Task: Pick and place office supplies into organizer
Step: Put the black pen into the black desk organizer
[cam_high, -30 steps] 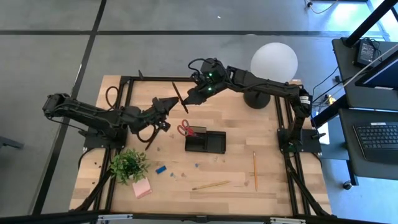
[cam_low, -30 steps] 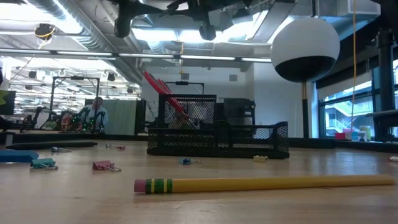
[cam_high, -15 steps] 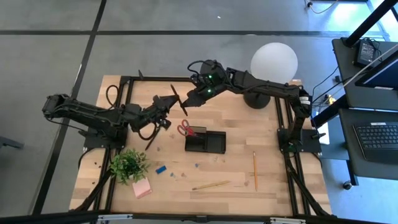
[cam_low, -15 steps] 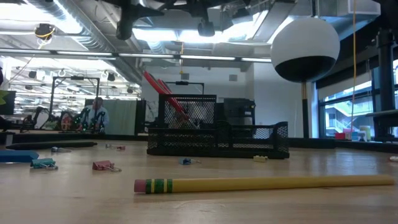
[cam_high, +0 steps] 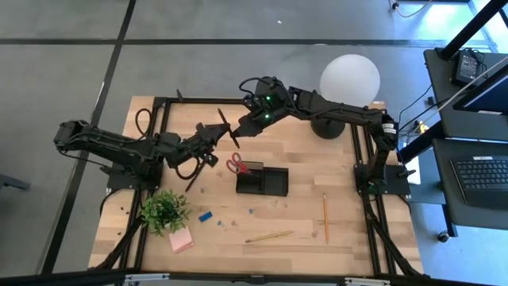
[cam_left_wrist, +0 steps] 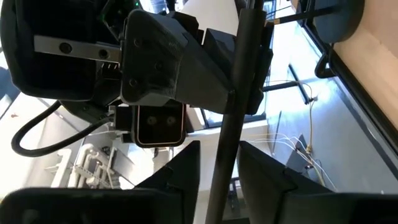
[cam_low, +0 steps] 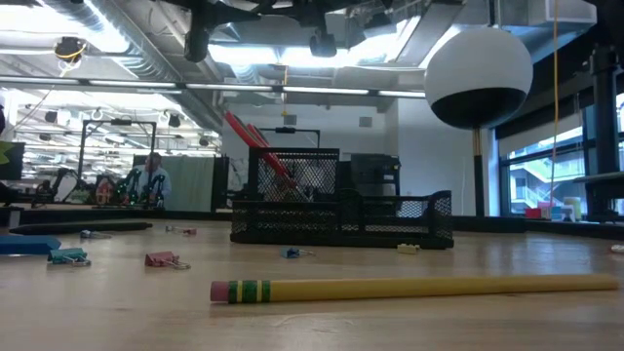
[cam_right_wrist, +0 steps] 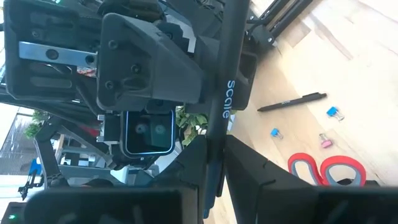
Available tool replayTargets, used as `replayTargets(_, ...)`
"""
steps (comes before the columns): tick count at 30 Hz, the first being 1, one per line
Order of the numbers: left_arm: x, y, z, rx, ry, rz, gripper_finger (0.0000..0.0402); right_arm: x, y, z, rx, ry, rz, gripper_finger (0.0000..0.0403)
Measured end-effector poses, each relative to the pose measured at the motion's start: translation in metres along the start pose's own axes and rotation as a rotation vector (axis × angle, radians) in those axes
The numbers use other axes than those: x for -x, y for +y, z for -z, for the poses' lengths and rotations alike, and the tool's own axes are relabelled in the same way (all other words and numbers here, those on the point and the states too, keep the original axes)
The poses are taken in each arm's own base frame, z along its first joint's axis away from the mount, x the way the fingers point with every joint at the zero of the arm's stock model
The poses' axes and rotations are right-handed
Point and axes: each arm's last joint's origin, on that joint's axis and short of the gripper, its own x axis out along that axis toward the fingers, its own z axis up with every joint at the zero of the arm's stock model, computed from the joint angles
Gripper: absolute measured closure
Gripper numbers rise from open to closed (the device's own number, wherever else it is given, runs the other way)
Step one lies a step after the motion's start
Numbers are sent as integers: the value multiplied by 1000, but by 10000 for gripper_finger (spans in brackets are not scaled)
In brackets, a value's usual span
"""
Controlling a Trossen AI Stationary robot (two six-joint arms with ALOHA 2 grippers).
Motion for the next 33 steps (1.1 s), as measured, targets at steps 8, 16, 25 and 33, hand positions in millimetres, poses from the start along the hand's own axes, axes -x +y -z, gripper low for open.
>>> replayTargets(8, 0, 0, 0, 6, 2, 4, 355, 0, 0, 0, 2, 0, -1, 351)
replayTargets(16, 0, 0, 0, 5, 2, 4, 362, 0, 0, 0, 2, 1, -1, 351)
replayTargets(25, 0, 0, 0, 7, 3, 2, 363, 0, 0, 0, 28, -3, -4, 349)
replayTargets(33, 0, 0, 0, 15, -1, -4, 366, 0, 1, 0, 32, -7, -4, 285)
